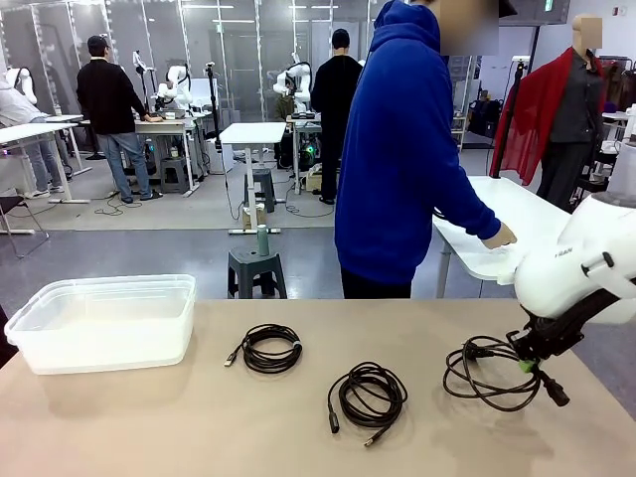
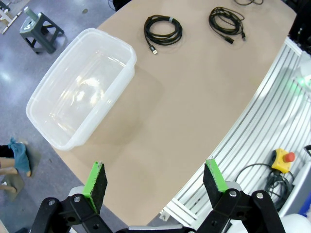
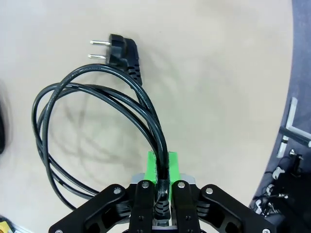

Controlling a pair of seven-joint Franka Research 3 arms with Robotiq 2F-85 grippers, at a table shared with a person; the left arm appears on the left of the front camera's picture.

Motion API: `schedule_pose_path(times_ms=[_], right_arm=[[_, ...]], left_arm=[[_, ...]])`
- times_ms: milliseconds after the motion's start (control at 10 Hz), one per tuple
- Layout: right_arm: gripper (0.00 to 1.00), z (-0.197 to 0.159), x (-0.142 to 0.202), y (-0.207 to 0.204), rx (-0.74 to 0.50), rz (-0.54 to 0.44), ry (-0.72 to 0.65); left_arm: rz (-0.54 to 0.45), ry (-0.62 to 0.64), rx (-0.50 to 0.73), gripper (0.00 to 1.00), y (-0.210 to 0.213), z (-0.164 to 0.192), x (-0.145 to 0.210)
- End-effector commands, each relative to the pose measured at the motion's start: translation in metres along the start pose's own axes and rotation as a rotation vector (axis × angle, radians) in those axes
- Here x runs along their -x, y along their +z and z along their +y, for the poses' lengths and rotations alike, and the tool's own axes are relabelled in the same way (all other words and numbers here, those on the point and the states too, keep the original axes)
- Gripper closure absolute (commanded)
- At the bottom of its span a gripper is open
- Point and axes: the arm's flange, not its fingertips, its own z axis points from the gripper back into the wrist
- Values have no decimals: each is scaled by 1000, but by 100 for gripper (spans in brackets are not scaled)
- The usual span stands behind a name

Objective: Organize and store the cables.
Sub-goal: Place the Power Cable into the Organizing box.

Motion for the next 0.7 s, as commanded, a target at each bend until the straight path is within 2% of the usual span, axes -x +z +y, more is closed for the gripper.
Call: schedule_pose_path(times_ms=[0,300,400,600], right_arm=[[100,5,1,29,35,20,-23],[100,7,9,64,23,-13,-30],[100,2,3,44,1,-12,-4],[100,2,3,44,1,-12,-4]], left_arm=[[0,0,0,0,0,0,0],[0,0,0,0,0,0,0],[0,0,0,0,0,0,0],[0,0,0,0,0,0,0]])
